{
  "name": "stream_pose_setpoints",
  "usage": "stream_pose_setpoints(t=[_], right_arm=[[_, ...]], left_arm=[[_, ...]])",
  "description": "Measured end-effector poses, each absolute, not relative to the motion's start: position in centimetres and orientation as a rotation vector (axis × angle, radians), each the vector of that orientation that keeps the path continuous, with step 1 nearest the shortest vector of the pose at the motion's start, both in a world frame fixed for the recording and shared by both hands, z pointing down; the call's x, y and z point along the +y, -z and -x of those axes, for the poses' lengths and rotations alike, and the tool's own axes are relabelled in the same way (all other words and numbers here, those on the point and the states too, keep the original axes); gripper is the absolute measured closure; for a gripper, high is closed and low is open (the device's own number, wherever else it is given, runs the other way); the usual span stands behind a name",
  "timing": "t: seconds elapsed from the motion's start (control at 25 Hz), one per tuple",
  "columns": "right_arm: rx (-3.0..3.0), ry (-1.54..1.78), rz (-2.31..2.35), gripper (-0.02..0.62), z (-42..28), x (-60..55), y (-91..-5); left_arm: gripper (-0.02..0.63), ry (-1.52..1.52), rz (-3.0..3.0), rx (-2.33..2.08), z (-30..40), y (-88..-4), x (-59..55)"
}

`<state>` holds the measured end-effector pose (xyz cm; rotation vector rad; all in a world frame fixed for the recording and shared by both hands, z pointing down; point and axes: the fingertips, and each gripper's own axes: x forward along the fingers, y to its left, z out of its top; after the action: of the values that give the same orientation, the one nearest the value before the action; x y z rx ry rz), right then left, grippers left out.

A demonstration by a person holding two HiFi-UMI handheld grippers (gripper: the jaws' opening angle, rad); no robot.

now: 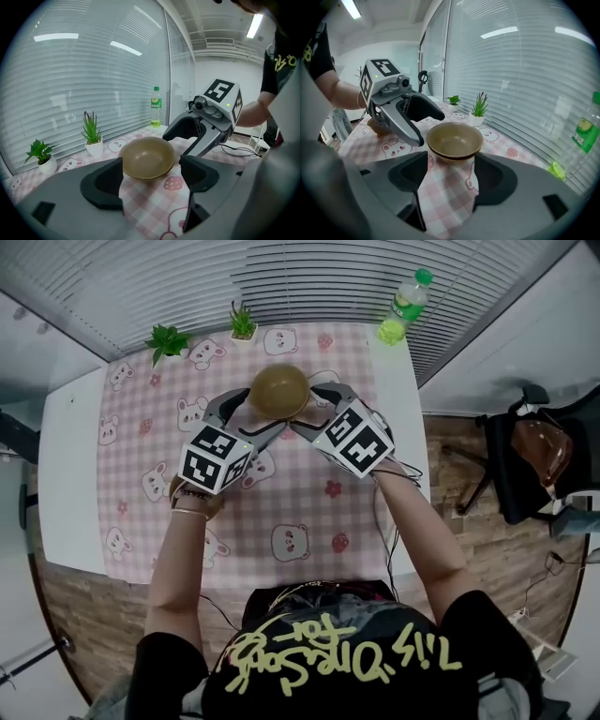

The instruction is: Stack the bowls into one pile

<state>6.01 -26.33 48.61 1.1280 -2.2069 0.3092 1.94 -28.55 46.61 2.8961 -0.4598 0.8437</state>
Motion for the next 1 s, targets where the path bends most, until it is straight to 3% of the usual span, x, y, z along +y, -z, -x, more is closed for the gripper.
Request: stream_pose_setpoints(t=[0.52, 1.0], right_arm=[[-2.428, -0.191, -1.295, 0.301, -4.6, -24.3, -39.1], [-2.515, 0.111, -1.09, 0.299, 3.8, -21.7, -36.2]], left_arm=[[0.222, -0.583, -3.002, -0.663, 0.5, -39.5, -27.1], [0.224, -0.299, -3.002, -0.866, 11.0, -33.1, -24.0]])
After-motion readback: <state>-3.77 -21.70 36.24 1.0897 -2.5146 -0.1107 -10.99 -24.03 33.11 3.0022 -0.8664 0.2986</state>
